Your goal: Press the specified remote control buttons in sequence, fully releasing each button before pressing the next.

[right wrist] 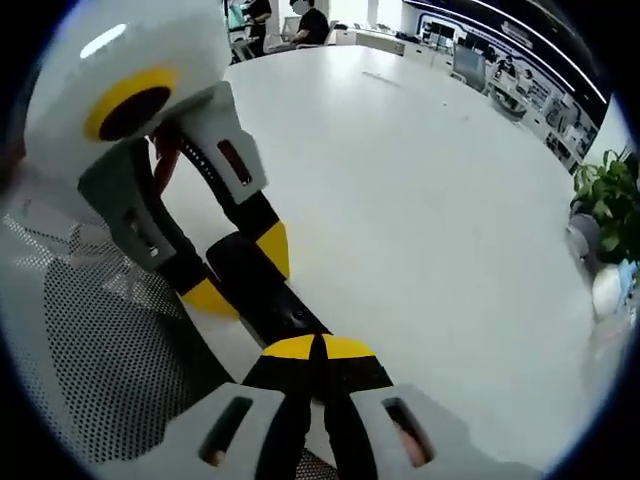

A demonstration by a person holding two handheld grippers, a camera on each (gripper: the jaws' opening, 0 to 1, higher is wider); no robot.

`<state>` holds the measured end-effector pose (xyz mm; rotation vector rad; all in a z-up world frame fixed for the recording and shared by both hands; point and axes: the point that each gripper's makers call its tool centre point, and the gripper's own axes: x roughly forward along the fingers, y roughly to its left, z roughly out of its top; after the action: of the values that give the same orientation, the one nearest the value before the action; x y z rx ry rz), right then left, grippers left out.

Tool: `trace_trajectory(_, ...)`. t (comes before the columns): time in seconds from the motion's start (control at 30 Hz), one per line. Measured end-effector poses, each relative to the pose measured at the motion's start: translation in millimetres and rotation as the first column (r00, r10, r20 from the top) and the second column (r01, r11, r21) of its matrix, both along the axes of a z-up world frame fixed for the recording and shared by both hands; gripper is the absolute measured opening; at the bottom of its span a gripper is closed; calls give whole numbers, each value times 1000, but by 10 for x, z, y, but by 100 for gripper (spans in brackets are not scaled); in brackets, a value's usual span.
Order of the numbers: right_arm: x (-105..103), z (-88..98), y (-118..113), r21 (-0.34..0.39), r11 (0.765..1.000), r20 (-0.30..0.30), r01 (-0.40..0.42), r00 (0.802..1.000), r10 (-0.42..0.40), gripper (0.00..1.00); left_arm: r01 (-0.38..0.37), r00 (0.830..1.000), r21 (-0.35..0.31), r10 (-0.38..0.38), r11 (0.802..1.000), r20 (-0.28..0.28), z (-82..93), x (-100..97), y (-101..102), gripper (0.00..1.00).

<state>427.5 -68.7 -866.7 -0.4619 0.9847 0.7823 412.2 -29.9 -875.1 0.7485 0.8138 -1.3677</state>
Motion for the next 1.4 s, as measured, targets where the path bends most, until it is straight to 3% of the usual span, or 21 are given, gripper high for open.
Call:
trace_trajectory(0.27,-11,3,12,-9,998,31,-56,998,57,0,-5,1000,-2,5,1000,-2,3,1,-8,25)
trace_trajectory(0.47,-6,2,3,14,998,40,-55,998,55,0,-5,1000,-3,5,1000,-1,1,0,-9,25)
trace_trajectory(0.83,-9,11,14,5,999,26,-47,999,47,0,-10,1000,-11,10,1000,-3,5,-3,-9,25)
trace_trajectory(1.03,-11,10,-9,37,999,-30,20,999,-19,0,-10,1000,-16,10,1000,-3,-2,0,-9,25)
trace_trajectory(1.4,-40,5,-10,24,1000,-30,2,1000,-1,0,-12,1000,-19,12,1000,-3,-1,2,-12,25)
